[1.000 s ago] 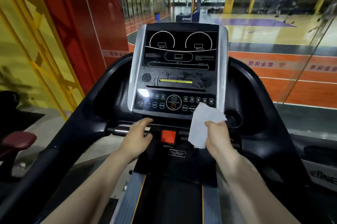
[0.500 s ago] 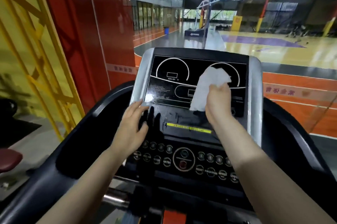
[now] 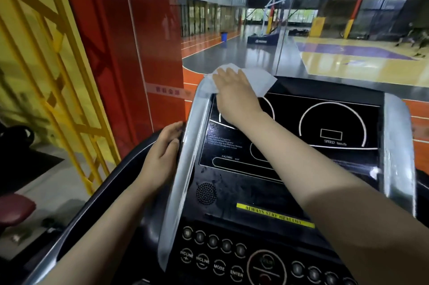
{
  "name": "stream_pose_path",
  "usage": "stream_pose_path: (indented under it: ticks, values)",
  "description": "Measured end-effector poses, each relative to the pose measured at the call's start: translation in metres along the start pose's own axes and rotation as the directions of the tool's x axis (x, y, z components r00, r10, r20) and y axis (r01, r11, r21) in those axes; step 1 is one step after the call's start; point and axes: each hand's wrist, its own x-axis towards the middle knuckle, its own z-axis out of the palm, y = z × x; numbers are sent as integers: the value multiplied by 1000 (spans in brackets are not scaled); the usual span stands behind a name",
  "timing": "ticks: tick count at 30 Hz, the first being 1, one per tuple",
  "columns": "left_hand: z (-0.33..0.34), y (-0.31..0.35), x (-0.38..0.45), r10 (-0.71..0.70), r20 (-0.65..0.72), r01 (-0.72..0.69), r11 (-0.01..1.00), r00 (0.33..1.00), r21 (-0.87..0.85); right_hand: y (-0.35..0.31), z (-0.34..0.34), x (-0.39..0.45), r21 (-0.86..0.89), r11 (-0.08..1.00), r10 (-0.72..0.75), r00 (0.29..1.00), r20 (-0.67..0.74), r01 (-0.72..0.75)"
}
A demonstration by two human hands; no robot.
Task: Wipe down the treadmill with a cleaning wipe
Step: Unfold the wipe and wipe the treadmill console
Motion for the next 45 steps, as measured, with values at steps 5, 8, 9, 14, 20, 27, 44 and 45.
stream_pose_path:
  ticks: [5,8,9,14,20,27,44,45]
  values:
    - [-3,-13,10,-81,56,93,960,995,-262,-9,16,-16,-28,998,-58,998,31,58]
    - [-9,-13,12,-111,118,145,927,987,-347,-27,16,-21,209,978,-27,998,49,17]
    - [-10,-14,13,-117,129,157,918,985,-365,-32,14,-18,280,960,12,999,51,-26]
    - [-18,-24,17,-146,99,175,891,984,-419,-64,27,-39,260,962,-92,995,34,80]
    - [-31,-29,24,-165,83,185,864,983,-468,-95,42,-171,346,863,-471,836,283,369]
    - [-29,-25,36,-185,115,217,864,976,-454,-33,21,-58,57,992,-115,988,106,110]
    - [5,1,40,80,153,-72,996,985,-52,23,-5,-67,-63,998,-6,989,148,15]
    - [6,2,39,83,145,-77,996,986,-52,35,-9,-44,-106,993,60,993,106,-48]
